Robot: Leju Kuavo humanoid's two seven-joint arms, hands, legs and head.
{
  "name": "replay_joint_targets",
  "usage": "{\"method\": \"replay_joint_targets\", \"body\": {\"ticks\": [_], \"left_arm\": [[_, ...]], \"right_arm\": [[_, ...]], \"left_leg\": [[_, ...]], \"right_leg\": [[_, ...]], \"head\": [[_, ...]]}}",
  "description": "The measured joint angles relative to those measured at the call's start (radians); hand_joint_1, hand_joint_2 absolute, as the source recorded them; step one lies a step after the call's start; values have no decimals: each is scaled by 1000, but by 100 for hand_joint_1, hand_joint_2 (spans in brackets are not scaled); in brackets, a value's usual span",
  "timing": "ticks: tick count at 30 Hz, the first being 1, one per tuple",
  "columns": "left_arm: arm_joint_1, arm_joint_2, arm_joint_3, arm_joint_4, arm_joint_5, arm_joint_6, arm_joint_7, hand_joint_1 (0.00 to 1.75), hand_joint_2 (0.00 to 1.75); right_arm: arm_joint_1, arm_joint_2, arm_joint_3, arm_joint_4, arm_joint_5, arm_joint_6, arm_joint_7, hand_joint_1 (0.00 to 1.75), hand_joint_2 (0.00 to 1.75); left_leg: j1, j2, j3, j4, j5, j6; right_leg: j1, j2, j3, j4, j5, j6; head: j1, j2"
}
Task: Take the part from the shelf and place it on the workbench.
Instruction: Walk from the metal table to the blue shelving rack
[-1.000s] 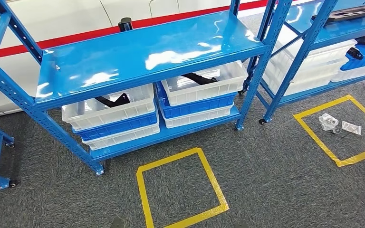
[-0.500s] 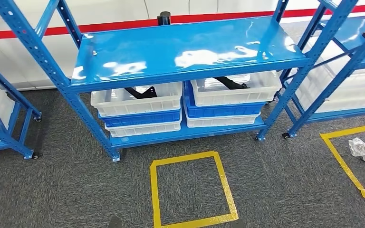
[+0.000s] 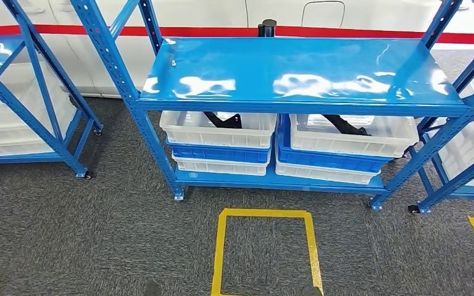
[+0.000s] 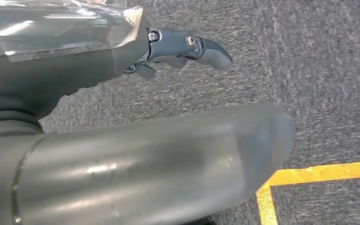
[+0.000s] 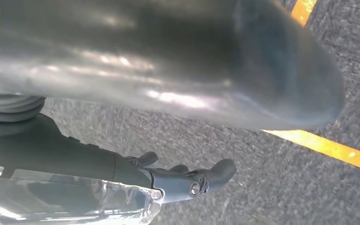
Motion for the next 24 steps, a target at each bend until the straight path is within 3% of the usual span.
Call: {"method": "replay_joint_targets", "body": {"ticks": [1,3,5,6,7,9,11,14,16,18,20,21,22,24], "left_arm": [[0,1,0,0,0,0,0,0,0],[-3,0,0,0,0,0,-1,0,0],[-3,0,0,0,0,0,-1,0,0],[-2,0,0,0,0,0,-1,0,0],[-1,1,0,0,0,0,-1,0,0],[-3,1,0,0,0,0,-1,0,0],[-8,1,0,-1,-1,1,-1,0,0],[-6,2,0,-1,-3,1,-1,0,0],[-6,2,-1,-1,-4,1,1,0,0],[-13,0,-5,-1,-6,-1,4,0,0],[-17,-3,-9,-1,-7,-3,7,0,0],[-16,-3,-10,-1,-8,-4,9,0,0],[-16,-4,-10,-1,-8,-5,11,0,0],[-17,-4,-11,-1,-11,-8,14,0,0]], "right_arm": [[0,1,0,0,1,0,0,0,0],[2,2,0,0,2,-1,0,0,0],[6,1,0,0,1,-2,0,0,0],[6,1,0,0,1,-2,-1,0,0],[6,0,0,0,0,-2,-1,0,0],[4,1,0,0,-1,-5,-4,0,0],[2,2,0,0,-1,-12,-7,0,0],[-1,4,0,0,-3,-24,-12,0,0],[-2,4,0,0,-8,-29,-16,0,0],[3,1,0,0,-14,-35,-19,0,0],[10,-1,0,1,-19,-38,-20,0,0],[13,-3,-1,1,-21,-40,-20,0,0],[14,-4,-1,1,-23,-41,-20,0,0],[13,-7,-1,1,-26,-42,-21,0,0]], "left_leg": [[0,31,-15,32,-20,-4],[2,90,-74,151,-80,-12],[6,104,-128,256,-115,-17],[7,107,-131,262,-107,-16],[7,111,-111,225,-83,-13],[1,145,-36,91,-30,0],[-9,173,14,4,-12,12],[-15,159,24,-15,-10,25],[-9,147,33,-32,0,35],[-5,133,37,-39,6,40],[-4,116,36,-39,6,41],[-4,108,36,-38,6,40],[-2,101,36,-37,5,39],[1,91,36,-30,1,32]], "right_leg": [[-2,-11,1,-1,0,-6],[4,-39,4,-1,-3,-18],[10,-70,4,-1,-6,-23],[11,-84,4,-1,-7,-25],[13,-97,6,-1,-9,-26],[16,-118,10,-2,-12,-25],[21,-134,12,-3,-17,-18],[21,-147,19,-7,-19,-4],[20,-106,5,27,-37,1],[18,-52,-48,135,-83,-2],[16,-36,-110,248,-115,1],[14,-34,-122,262,-111,7],[12,-34,-116,236,-91,18],[4,-33,-64,106,-29,41]], "head": [[-4,0],[-12,0],[-12,0],[-13,0],[-13,0],[-12,0],[-11,0],[-12,0],[-11,0],[-7,0],[-4,0],[-4,0],[-4,0],[-3,0]]}}
